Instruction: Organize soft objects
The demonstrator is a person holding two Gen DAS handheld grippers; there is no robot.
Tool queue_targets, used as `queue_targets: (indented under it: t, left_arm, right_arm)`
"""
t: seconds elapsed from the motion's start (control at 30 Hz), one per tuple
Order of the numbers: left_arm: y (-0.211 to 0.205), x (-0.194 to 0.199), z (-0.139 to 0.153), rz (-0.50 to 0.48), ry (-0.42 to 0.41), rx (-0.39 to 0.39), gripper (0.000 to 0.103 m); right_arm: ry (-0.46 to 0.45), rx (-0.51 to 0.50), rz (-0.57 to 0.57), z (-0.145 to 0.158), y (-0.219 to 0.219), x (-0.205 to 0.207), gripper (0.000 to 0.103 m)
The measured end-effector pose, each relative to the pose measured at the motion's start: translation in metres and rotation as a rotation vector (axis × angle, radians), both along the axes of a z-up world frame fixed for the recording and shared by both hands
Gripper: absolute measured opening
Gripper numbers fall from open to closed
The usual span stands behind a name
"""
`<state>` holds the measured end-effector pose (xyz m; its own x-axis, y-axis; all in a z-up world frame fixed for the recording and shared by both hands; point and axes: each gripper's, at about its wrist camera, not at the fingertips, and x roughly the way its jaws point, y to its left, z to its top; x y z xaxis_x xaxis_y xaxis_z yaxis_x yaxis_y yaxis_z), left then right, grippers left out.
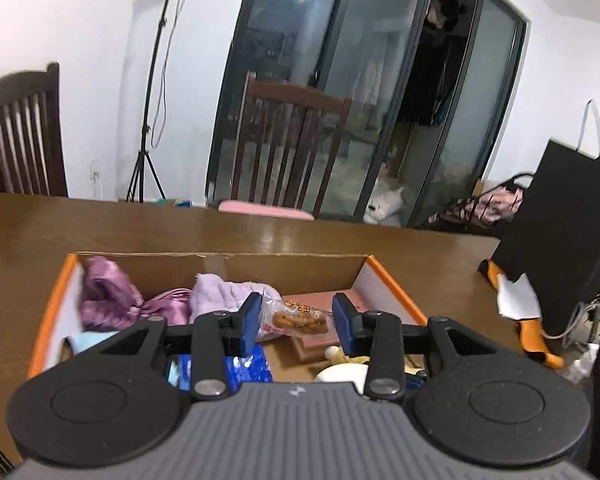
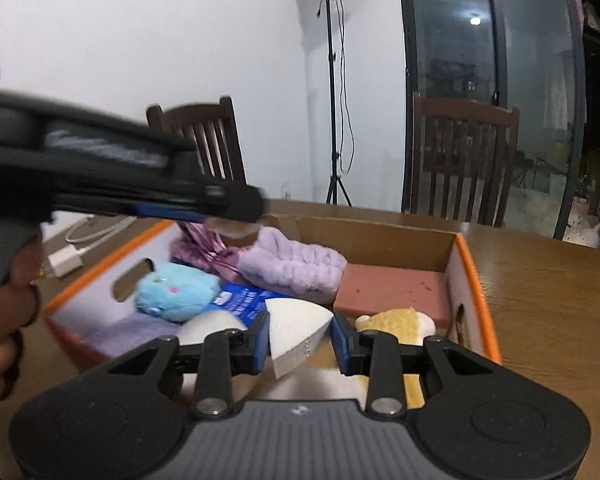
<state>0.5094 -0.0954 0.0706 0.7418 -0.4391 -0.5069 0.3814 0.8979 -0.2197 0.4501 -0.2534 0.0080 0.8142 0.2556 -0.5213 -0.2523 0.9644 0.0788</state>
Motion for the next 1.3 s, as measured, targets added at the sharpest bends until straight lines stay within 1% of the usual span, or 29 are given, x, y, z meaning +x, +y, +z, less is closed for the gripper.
queue_targets:
  t: [0.17, 0.2, 0.23, 0.27, 0.3, 0.33, 0.37, 0.43, 0.63, 0.73, 0.8, 0.83, 0.87, 0.9, 0.93, 0.97, 1.0, 1.07, 1.1, 1.13, 1.17, 1.2, 1.23, 1.27, 1.3]
  left_arm:
    - [-0.014, 0.031, -0.026, 0.001, 0.053, 0.04, 0.041]
    - [-0.015, 0.035, -0.031, 0.009, 0.059, 0.035, 0.046]
    - [-0.013, 0.038, -0.034, 0.016, 0.066, 0.032, 0.052]
    - [-0.012, 0.041, -0.036, 0.013, 0.078, 0.03, 0.052]
    - [-0.011, 0.043, -0.037, 0.008, 0.086, 0.024, 0.053]
    - [-0.009, 0.043, -0.037, 0.003, 0.092, 0.011, 0.056]
    - [-0.008, 0.044, -0.036, 0.002, 0.093, 0.006, 0.057]
    - [-0.004, 0.041, -0.032, 0.008, 0.072, 0.009, 0.061]
    - [0.008, 0.023, -0.008, 0.03, 0.033, 0.028, 0.062]
    - [0.021, 0.005, 0.009, 0.043, -0.005, 0.044, 0.067]
    - [0.032, -0.012, 0.02, 0.058, -0.037, 0.066, 0.069]
    - [0.04, -0.022, 0.025, 0.068, -0.055, 0.08, 0.074]
    - [0.047, -0.03, 0.029, 0.087, -0.072, 0.093, 0.077]
    - [0.054, -0.041, 0.032, 0.109, -0.091, 0.109, 0.08]
    - [0.061, -0.051, 0.034, 0.13, -0.108, 0.126, 0.082]
    - [0.066, -0.059, 0.036, 0.151, -0.12, 0.141, 0.082]
    - [0.073, -0.069, 0.037, 0.178, -0.132, 0.154, 0.085]
    - [0.084, -0.089, 0.036, 0.232, -0.162, 0.163, 0.092]
    - [0.088, -0.099, 0.035, 0.264, -0.187, 0.169, 0.099]
    - [0.092, -0.112, 0.034, 0.301, -0.231, 0.173, 0.103]
    - [0.095, -0.125, 0.032, 0.332, -0.288, 0.174, 0.103]
    - [0.098, -0.136, 0.031, 0.354, -0.34, 0.179, 0.103]
    - [0.099, -0.144, 0.029, 0.369, -0.374, 0.181, 0.103]
    - [0.1, -0.153, 0.027, 0.376, -0.401, 0.179, 0.103]
    - [0.101, -0.159, 0.026, 0.378, -0.411, 0.172, 0.103]
  right_arm:
    - [0.024, -0.018, 0.0, -0.009, 0.002, 0.021, 0.032]
    - [0.031, -0.022, 0.002, -0.011, 0.003, 0.023, 0.033]
    - [0.037, -0.026, 0.005, -0.011, 0.003, 0.025, 0.036]
    - [0.045, -0.032, 0.011, -0.012, 0.005, 0.025, 0.037]
    - [0.048, -0.037, 0.017, -0.013, 0.006, 0.023, 0.041]
    - [0.049, -0.036, 0.016, -0.013, 0.006, 0.023, 0.051]
    - [0.046, -0.031, 0.009, -0.013, 0.005, 0.021, 0.054]
    - [0.035, -0.017, 0.002, -0.009, 0.002, 0.018, 0.055]
    - [-0.004, 0.007, -0.029, 0.011, -0.007, 0.009, 0.055]
    - [-0.032, 0.015, -0.032, 0.028, -0.011, -0.003, 0.056]
    - [-0.051, 0.016, -0.033, 0.041, -0.017, -0.015, 0.058]
    - [-0.06, 0.016, -0.038, 0.047, -0.021, -0.021, 0.061]
    - [-0.069, 0.014, -0.046, 0.053, -0.025, -0.027, 0.063]
    - [-0.075, 0.014, -0.055, 0.059, -0.03, -0.032, 0.069]
    - [-0.077, 0.023, -0.067, 0.063, -0.035, -0.037, 0.072]
    - [-0.077, 0.038, -0.084, 0.067, -0.041, -0.041, 0.072]
    - [-0.079, 0.053, -0.102, 0.071, -0.046, -0.047, 0.073]
    - [-0.094, 0.055, -0.133, 0.075, -0.053, -0.06, 0.077]
    - [-0.101, 0.05, -0.145, 0.076, -0.054, -0.065, 0.082]
    - [-0.11, 0.042, -0.154, 0.076, -0.053, -0.071, 0.085]
    - [-0.123, 0.035, -0.164, 0.076, -0.052, -0.078, 0.087]
    - [-0.155, 0.029, -0.169, 0.075, -0.05, -0.085, 0.088]
    - [-0.2, 0.026, -0.167, 0.073, -0.048, -0.092, 0.092]
    - [-0.264, 0.023, -0.165, 0.071, -0.046, -0.102, 0.095]
    - [-0.315, 0.018, -0.168, 0.07, -0.044, -0.11, 0.099]
